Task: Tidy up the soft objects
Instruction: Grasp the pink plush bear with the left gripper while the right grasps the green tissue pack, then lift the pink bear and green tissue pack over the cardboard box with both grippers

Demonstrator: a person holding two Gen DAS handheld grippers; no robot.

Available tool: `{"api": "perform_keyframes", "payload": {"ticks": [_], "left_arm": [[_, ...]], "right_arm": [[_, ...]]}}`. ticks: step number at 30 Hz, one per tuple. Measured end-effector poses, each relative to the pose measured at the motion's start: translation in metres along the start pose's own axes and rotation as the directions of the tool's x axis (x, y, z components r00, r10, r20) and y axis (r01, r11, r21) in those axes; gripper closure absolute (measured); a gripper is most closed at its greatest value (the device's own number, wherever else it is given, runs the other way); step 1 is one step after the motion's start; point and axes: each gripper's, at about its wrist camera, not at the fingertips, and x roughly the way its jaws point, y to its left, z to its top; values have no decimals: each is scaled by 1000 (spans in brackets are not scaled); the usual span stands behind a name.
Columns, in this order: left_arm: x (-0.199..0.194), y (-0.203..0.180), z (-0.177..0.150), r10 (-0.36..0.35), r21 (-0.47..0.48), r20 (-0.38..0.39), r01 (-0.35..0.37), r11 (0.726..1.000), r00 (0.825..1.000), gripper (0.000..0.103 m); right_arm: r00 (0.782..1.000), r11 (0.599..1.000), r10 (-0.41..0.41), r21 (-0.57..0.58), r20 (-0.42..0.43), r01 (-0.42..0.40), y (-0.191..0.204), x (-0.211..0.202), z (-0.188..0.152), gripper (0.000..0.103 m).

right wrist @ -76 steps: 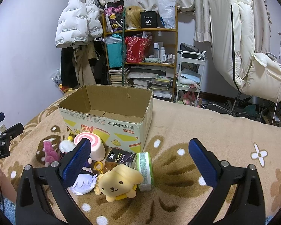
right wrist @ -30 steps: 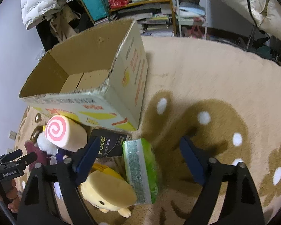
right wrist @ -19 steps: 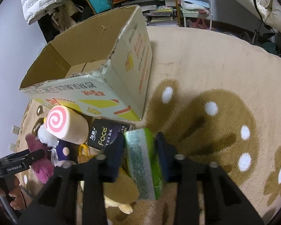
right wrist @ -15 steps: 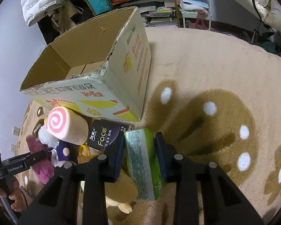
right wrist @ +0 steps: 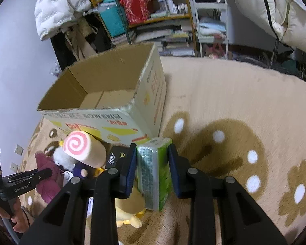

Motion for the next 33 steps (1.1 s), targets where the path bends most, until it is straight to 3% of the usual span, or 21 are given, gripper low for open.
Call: {"api": "perform_keyframes", "payload": {"ticks": [5, 9, 13, 18, 20, 27, 30, 33], "left_arm": [[-33, -7, -9, -3, 32, 123, -1, 999, 992, 69], [-66, -13, -13, -24, 50, 237, 13, 999, 971, 69], [-93, -18, -13, -18, 61, 379, -6, 998, 925, 69], [-128, -28, -9, -23, 88, 542, -30, 996, 840, 69], [-135, -31, -4, -29, 93, 579, -30, 995, 815, 69], [-138, -43, 28, -54, 103, 646, -17, 995, 761, 69], [-135, -45, 43, -21, 77, 671, -41, 996, 741, 69], [-131, -47, 55, -27, 96, 671, -51, 994, 741, 69]], "right_arm": [[996, 1000, 5, -18, 87, -4, 4, -22, -1, 73], [978, 999, 4, -37, 207, 3, 9, -49, -1, 74], [951, 999, 29, -46, 309, -15, 12, -72, 2, 74], [923, 998, 52, -50, 382, -36, 15, -89, 10, 74], [916, 997, 62, -60, 397, -42, 18, -92, 15, 74], [906, 994, 88, -97, 413, -52, 25, -95, 24, 74], [907, 991, 95, -123, 410, -48, 29, -89, 32, 74], [907, 988, 99, -149, 409, -41, 34, -82, 35, 74]]}}
